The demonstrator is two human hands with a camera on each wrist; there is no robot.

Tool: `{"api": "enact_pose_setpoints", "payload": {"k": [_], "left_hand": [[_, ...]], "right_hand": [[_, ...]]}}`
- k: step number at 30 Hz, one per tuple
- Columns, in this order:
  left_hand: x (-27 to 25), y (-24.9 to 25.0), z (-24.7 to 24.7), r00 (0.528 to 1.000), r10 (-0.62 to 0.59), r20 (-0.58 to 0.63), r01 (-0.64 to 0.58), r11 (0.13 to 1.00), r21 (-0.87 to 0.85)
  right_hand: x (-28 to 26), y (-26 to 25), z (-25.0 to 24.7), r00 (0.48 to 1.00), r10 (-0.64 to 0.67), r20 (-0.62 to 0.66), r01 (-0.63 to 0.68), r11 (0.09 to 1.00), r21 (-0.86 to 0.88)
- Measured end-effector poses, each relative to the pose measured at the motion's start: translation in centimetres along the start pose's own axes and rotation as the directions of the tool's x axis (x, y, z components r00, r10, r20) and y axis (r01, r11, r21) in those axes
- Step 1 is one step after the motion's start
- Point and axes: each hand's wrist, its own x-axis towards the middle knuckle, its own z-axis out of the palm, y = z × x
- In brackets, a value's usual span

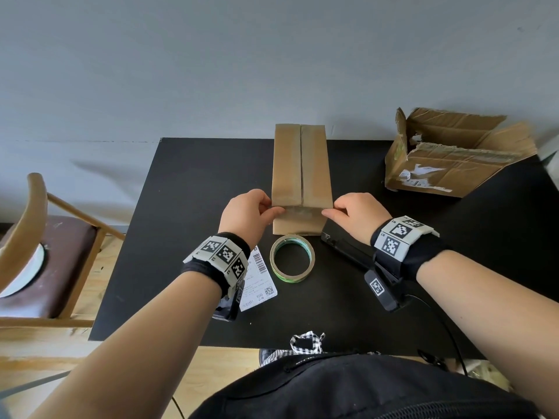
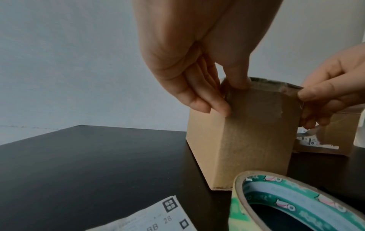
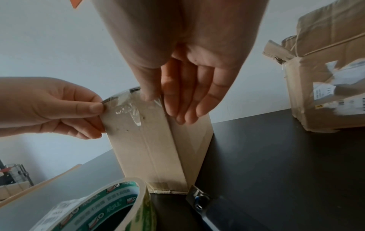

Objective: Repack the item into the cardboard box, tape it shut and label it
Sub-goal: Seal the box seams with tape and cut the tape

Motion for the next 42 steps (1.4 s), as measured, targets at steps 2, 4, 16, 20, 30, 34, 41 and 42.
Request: {"api": "enact_pose_setpoints", "payload": {"k": [2,4,16,20,30,34,41,42], "left_hand": [[0.1,-0.1,0.0,1.0,0.018,0.006,-0.018,1.0,0.018],[0.1,-0.2,-0.1,0.999,0.034,0.014,-0.034,0.999,0.038],[-0.3,1.5,0.3,0.961,0.266,0.081,-0.278,0.912,0.301],[0.1,0.9,0.0,0.949,0.299,0.098,-0.314,0.881,0.353],[1.0,0.4,-0.8,0.914,0.353,0.199,-0.404,0.826,0.392],[0.5,-0.2,-1.0,0.904,0.378,0.199,-0.427,0.818,0.385],[0.7,-0.5,-1.2,0.886,0.409,0.216,-0.462,0.808,0.365],[0.8,-0.6,-1.3,0.883,0.413,0.223,-0.469,0.805,0.364]], "right_hand": [[0.0,0.0,0.1,1.0,-0.005,-0.005,0.005,1.0,-0.019],[0.1,0.0,0.4,1.0,0.002,-0.004,-0.003,1.0,-0.029],[1.3,-3.0,1.6,0.957,-0.197,-0.214,0.135,0.953,-0.273],[1.7,-2.3,2.6,0.962,-0.243,-0.123,0.195,0.929,-0.314],[1.8,-0.2,1.6,0.949,-0.316,0.019,0.307,0.906,-0.292],[1.8,0.0,1.4,0.942,-0.335,0.03,0.325,0.883,-0.338],[1.9,-0.2,1.1,0.945,-0.322,0.064,0.324,0.885,-0.333],[1.9,-0.3,1.0,0.944,-0.324,0.063,0.327,0.891,-0.315]]}}
